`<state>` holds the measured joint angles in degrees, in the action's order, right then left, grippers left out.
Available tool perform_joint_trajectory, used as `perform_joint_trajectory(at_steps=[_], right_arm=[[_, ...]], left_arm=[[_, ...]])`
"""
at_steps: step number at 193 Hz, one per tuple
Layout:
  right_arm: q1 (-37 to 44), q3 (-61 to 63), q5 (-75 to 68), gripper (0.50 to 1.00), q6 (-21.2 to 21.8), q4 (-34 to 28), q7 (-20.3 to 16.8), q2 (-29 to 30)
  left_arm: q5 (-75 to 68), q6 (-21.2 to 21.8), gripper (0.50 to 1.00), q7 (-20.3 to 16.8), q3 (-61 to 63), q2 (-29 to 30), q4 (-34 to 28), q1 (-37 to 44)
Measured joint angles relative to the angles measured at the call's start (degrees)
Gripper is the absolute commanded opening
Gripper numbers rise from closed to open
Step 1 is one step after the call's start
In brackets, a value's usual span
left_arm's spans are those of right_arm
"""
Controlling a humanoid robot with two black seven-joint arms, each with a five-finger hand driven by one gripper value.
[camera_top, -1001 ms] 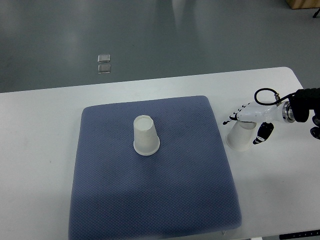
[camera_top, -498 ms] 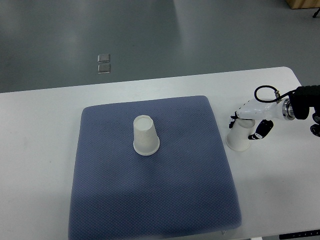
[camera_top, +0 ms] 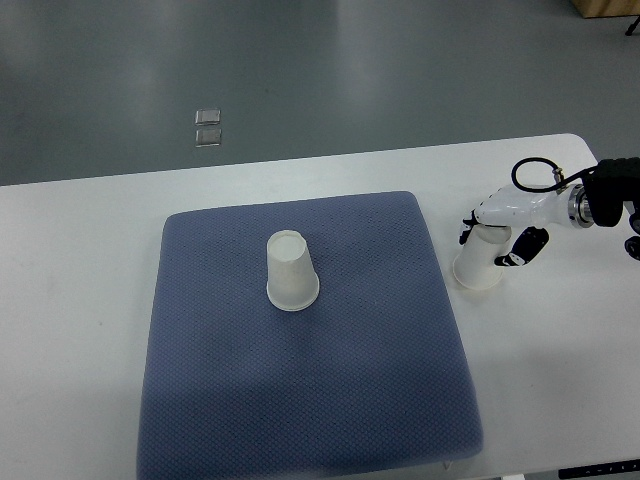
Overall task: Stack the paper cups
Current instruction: 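Close the right hand fingers around the white cup beside the pad, then lift the cup with the right hand and carry it over the upside-down cup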
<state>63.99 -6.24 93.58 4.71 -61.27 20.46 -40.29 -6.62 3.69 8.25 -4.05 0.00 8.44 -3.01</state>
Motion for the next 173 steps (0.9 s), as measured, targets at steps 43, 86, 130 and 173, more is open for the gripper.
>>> perform_joint_trajectory(at_steps=[43,86,130,173], right_arm=[[4.67,0.00,-0.56,0.658,1.37,-1.48,0.03,-0.79],[10.15,0.00,-1.10,0.658,4.14,-5.42,-0.04,-1.52],[15.41,0.00,-1.88,0.658,6.98,-9.24,-0.01,-0.94],[21.26,0.00,-2.92,0.658,10.43,-11.96,0.12,1.61]], left_arm=[[0.00,0.00,1.000,0.03,0.00,0.00,0.00,0.02],[0.00,0.00,1.000,0.03,-0.01,0.00,0.00,0.00],[0.01,0.00,1.000,0.03,-0.02,0.00,0.00,-0.02],[0.01,0.00,1.000,0.02,-0.04,0.00,0.00,0.00]])
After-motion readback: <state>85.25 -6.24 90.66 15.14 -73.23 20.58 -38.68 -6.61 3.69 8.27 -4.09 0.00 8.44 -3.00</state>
